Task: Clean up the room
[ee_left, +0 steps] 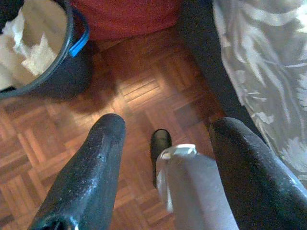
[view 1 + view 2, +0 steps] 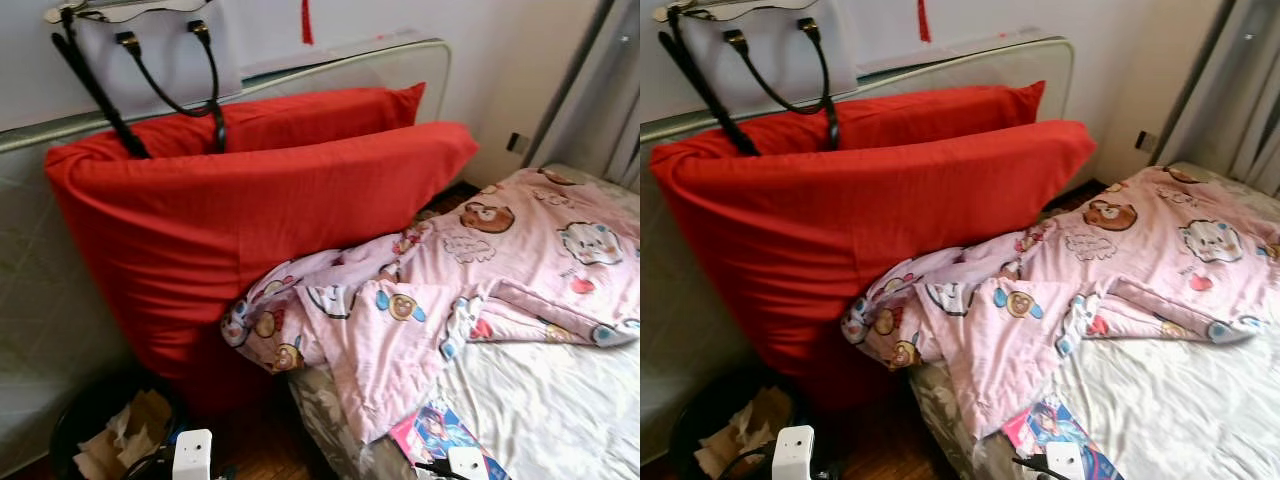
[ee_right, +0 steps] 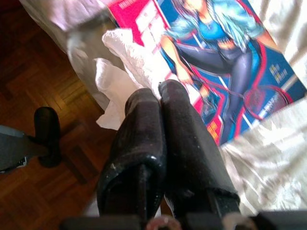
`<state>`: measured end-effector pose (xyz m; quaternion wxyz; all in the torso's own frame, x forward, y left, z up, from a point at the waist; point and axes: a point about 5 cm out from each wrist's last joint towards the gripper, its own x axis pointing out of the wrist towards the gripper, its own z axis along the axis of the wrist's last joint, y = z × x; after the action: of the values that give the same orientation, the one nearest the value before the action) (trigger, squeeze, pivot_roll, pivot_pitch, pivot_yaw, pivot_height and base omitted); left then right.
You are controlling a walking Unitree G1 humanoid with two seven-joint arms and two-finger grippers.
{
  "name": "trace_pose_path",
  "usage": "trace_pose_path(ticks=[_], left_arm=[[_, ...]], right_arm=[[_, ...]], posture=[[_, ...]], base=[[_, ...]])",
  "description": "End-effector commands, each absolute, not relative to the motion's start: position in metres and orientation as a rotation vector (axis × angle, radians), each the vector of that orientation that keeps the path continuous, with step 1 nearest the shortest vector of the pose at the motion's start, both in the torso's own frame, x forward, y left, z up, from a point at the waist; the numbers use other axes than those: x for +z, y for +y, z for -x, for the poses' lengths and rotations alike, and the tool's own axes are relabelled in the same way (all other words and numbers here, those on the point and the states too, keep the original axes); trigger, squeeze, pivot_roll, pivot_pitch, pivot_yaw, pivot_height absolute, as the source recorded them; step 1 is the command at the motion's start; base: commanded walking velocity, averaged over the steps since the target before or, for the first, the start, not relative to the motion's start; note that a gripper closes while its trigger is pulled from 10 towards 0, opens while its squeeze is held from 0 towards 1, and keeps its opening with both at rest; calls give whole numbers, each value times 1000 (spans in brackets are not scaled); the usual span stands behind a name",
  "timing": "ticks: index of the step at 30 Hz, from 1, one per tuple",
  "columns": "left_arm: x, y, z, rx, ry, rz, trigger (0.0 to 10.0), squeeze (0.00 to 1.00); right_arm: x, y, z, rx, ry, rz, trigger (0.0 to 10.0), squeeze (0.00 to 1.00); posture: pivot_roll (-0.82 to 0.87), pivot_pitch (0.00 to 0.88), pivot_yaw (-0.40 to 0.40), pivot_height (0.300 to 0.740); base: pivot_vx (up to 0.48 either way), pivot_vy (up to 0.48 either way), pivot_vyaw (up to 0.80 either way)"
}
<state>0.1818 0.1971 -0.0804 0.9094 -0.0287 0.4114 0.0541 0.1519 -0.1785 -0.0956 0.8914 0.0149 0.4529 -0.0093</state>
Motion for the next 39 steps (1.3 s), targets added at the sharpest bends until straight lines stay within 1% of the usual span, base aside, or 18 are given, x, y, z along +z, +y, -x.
trace_pose_path(ticks=[1, 13, 39], left_arm=[[-82, 202, -178, 120, 875, 40, 10000, 0], [-83, 202, -176, 120, 889, 38, 10000, 0], [-83, 203, -176, 122, 892, 38, 10000, 0]], right_arm=[[-95, -176, -154, -19, 940, -47, 10000, 0], [-95, -175, -154, -13, 943, -48, 10000, 0], [-95, -177, -156, -8, 944, -49, 10000, 0]], posture=[[-6, 36, -28, 730], [-2, 37, -26, 730], [-7, 64, -24, 730]], base=[[0, 412, 0], [0, 409, 0], [0, 380, 0]])
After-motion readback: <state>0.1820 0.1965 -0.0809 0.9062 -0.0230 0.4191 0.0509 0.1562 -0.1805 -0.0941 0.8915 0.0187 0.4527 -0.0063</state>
